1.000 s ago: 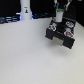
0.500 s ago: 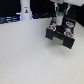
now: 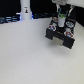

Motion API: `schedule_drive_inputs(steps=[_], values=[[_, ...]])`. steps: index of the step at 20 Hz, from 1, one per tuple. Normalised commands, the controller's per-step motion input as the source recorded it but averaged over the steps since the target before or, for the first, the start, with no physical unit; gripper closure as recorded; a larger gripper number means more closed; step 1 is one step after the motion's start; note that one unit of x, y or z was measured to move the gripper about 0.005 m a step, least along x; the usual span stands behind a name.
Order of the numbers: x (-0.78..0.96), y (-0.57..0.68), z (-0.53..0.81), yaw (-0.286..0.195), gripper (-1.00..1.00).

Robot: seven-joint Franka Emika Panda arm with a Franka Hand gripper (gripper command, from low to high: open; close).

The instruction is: Open the kcup holder, insert the kcup into the holder, and close the kcup holder

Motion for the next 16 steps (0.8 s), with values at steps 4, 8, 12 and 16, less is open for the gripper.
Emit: schedule_drive_inputs(steps=[4, 8, 12, 16], values=[[0.13, 0.1, -0.29, 0.023, 1.0], [0.13, 0.14, -0.21, 0.044, 1.0], [0.13, 0.11, -0.13, 0.047, 1.0], [0.09, 0.07, -0.11, 0.031, 1.0]])
